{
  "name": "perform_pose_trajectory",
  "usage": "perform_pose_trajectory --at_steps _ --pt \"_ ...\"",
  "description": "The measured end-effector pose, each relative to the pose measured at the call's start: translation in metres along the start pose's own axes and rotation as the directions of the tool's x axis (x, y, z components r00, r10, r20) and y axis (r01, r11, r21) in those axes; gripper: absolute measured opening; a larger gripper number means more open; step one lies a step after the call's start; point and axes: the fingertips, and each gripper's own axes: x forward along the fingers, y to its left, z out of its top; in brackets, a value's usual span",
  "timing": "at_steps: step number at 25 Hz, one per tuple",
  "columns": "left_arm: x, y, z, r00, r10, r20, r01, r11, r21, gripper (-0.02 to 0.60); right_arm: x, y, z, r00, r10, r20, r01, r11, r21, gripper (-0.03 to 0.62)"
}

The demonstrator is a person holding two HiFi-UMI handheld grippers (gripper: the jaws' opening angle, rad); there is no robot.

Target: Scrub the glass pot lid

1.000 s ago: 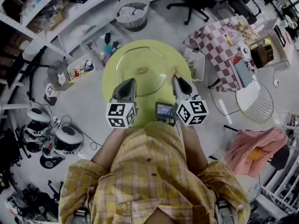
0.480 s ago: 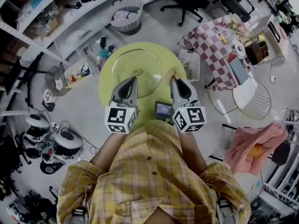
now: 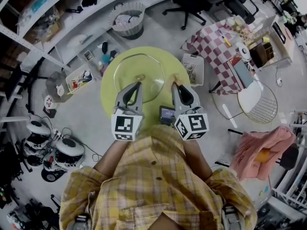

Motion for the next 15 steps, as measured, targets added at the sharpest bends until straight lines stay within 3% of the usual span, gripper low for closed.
perform_pose_trajectory --at_steps 15 --pt "0.006 -0.017 0.005 0.999 -0.017 0.030 0.019 0.997 -0.071 0.005 -0.007 -0.012 0.002 0.999 0.033 0.019 -0.033 0.999 0.003 0.037"
